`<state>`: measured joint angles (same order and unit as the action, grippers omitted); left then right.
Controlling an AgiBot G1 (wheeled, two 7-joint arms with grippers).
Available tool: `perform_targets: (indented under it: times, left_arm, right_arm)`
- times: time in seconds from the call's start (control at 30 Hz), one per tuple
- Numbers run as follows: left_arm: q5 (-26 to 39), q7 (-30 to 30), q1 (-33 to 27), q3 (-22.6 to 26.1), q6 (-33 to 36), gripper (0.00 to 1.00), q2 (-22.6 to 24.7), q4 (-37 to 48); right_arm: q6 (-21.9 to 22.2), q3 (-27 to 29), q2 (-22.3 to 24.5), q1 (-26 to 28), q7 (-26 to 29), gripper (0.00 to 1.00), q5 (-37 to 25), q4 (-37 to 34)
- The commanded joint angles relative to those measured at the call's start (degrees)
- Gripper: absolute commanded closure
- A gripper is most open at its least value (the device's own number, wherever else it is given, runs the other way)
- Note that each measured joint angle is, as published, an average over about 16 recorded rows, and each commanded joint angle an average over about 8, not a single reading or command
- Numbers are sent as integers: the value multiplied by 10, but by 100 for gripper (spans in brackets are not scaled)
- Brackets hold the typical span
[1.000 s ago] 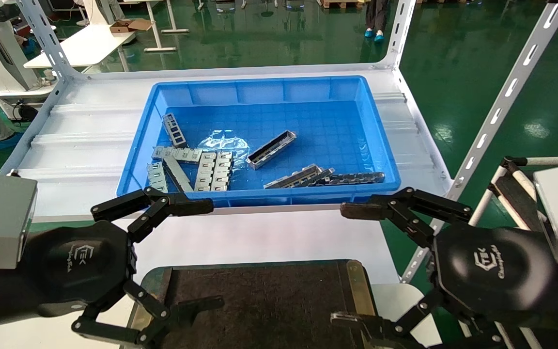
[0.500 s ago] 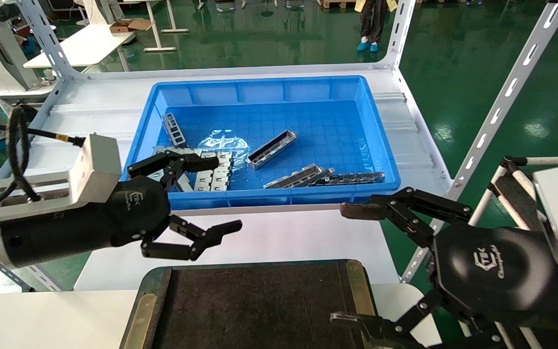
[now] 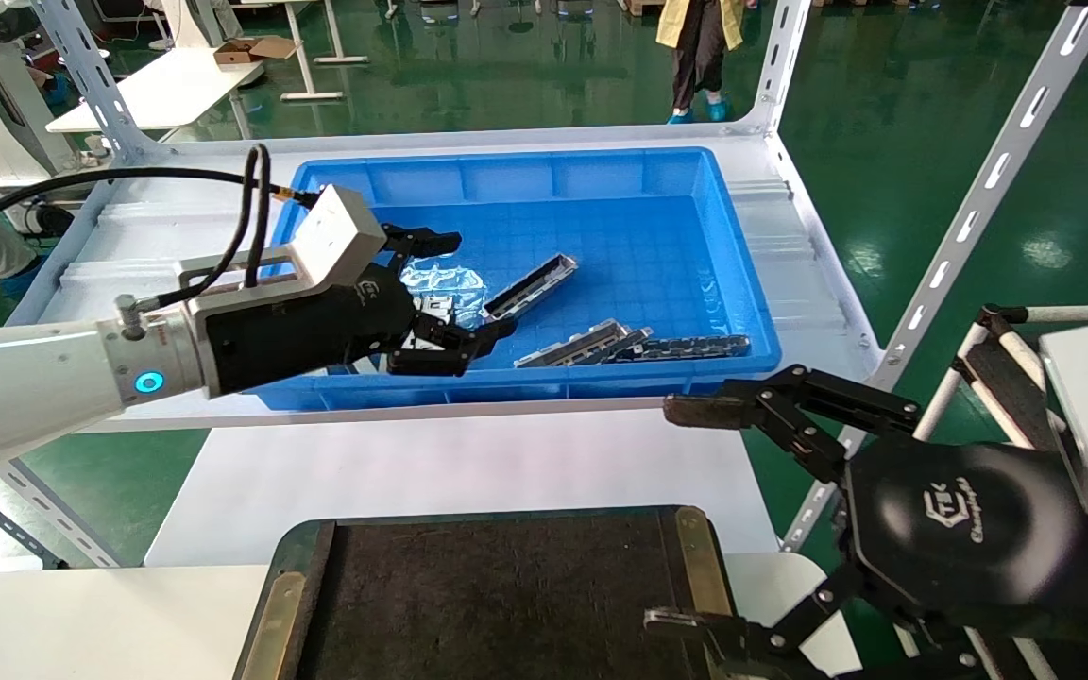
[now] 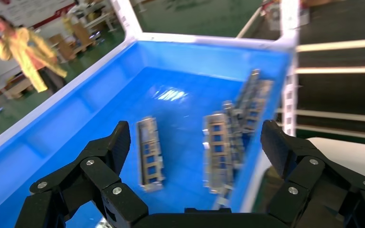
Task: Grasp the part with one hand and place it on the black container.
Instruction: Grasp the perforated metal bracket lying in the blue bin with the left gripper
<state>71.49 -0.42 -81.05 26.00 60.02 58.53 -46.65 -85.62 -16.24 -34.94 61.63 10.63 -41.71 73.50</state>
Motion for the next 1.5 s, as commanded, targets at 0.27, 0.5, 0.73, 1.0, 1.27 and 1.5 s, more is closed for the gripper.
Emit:
perform_targets:
  times: [0.27, 0.5, 0.73, 1.0, 1.27, 1.5]
  left_arm:
    - [42, 64, -72, 20, -53, 0, 94, 175]
    - [56, 110, -114, 24, -103, 0, 155, 299]
    - [53, 141, -129, 26, -143, 0, 189, 367]
    - [38, 141, -123, 37, -168, 85, 196, 376]
    - [24, 128, -115, 58, -185, 100, 197, 367]
    - [12, 114, -109, 78, -203, 100, 197, 360]
  right_arm:
    - [0, 0, 0, 0, 0, 0, 0, 0]
    - [0, -1, 0, 0, 0, 0, 0, 0]
    - [0, -1, 0, 0, 0, 4, 1, 0]
    - [1, -1, 1, 0, -1, 97, 1, 0]
    - [1, -2, 1, 0, -1, 100, 1, 0]
    - [1, -2, 1, 0, -1, 100, 1, 0]
